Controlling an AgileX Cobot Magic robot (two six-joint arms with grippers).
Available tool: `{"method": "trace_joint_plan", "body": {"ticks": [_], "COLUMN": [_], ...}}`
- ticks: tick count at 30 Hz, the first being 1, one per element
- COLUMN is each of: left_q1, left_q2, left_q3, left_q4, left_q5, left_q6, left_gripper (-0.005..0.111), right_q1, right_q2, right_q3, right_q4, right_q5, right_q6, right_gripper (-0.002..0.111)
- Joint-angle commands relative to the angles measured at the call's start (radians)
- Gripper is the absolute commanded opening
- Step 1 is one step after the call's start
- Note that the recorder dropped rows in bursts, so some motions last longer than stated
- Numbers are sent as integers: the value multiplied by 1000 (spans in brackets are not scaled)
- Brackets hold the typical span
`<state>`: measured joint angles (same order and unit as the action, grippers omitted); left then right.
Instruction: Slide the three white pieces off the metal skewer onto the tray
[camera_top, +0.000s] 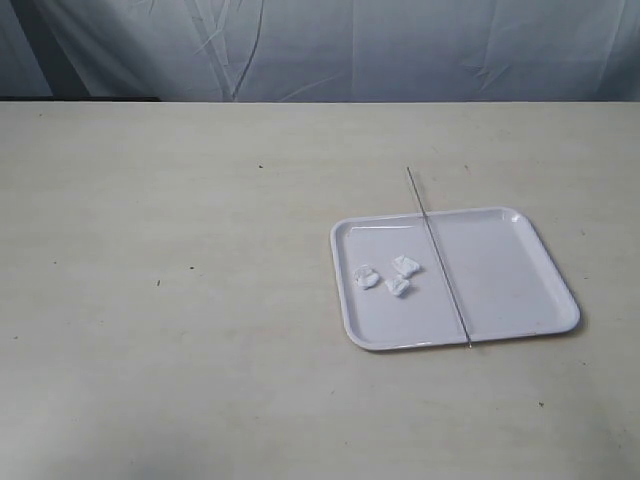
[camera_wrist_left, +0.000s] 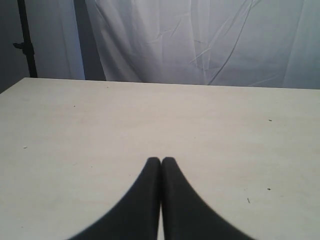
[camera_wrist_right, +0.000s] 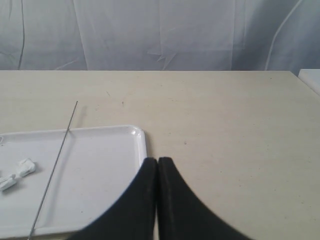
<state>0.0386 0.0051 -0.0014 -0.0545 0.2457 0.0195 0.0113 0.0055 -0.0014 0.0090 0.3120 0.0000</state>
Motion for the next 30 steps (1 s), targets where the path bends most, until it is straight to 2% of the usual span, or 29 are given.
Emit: {"method": "trace_joint_plan", "body": {"ticks": [1, 5, 30], "left_q1": [-5, -5, -5], "left_q2": [-5, -5, -5], "left_q3": [1, 1, 1], "left_q4": [4, 49, 49], "left_q5": [-14, -30, -30], "left_q6": [-8, -8, -8], "left_gripper": [0, 0, 0], "right_q1": [-5, -5, -5], "right_q2": [-5, -5, -5], "right_q3": [1, 1, 1], "right_q4": [-1, -1, 1], "right_q5": [-5, -5, -4], "right_q6": [0, 0, 0], "right_gripper": [-1, -1, -1]}}
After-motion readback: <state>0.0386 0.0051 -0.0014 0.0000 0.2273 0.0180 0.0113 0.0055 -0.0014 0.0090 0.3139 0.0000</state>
